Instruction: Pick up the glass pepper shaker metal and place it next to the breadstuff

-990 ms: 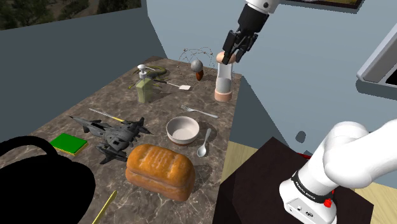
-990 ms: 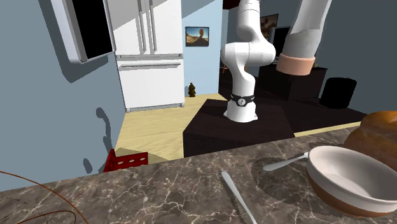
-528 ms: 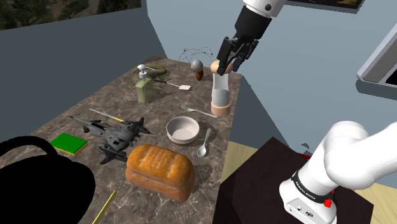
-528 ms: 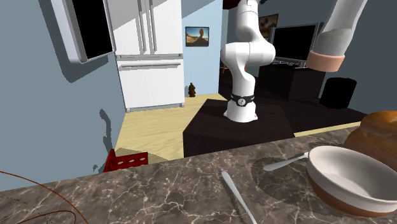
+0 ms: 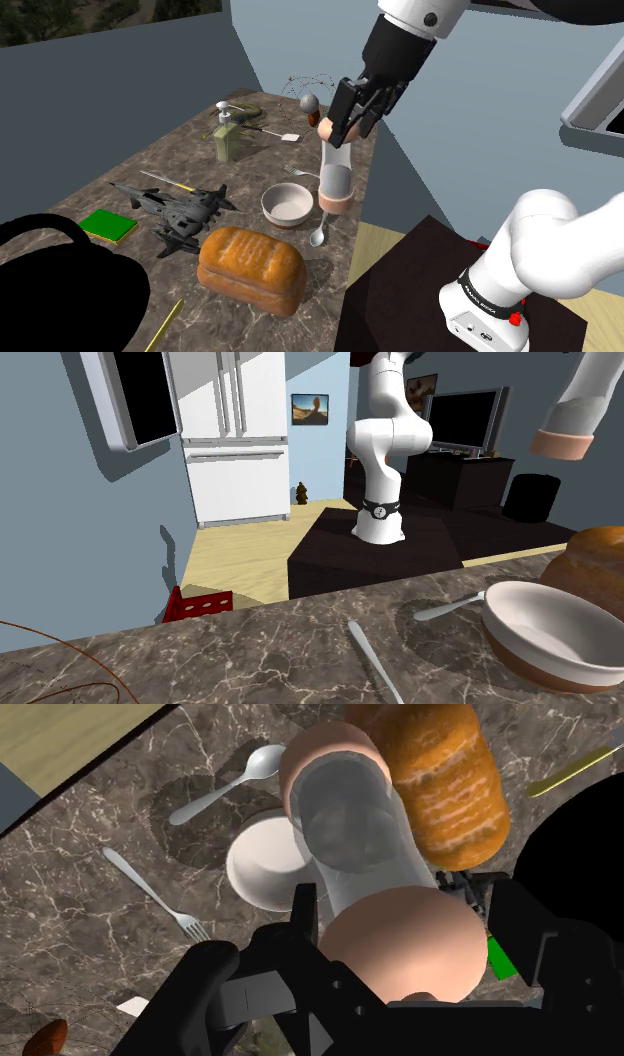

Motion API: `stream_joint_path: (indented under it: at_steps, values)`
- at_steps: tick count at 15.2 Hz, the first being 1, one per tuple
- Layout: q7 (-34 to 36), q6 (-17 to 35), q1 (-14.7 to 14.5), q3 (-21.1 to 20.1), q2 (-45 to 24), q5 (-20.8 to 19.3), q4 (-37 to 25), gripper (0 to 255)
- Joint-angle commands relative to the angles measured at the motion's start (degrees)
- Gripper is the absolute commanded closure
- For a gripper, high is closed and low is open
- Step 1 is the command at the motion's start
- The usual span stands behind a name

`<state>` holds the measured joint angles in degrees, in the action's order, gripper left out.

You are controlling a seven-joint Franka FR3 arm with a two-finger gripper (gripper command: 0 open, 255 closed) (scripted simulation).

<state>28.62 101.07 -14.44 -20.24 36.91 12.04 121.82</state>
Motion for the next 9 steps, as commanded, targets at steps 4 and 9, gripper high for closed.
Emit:
stream_joint_path:
  at_steps: [4, 9]
  values:
    - [7.0, -0.2, -1.2, -6.1, -0.6, 1.6, -1.9, 255]
    - [14.3, -0.4, -1.6, -13.0, -3.1, 2.3, -5.9, 255]
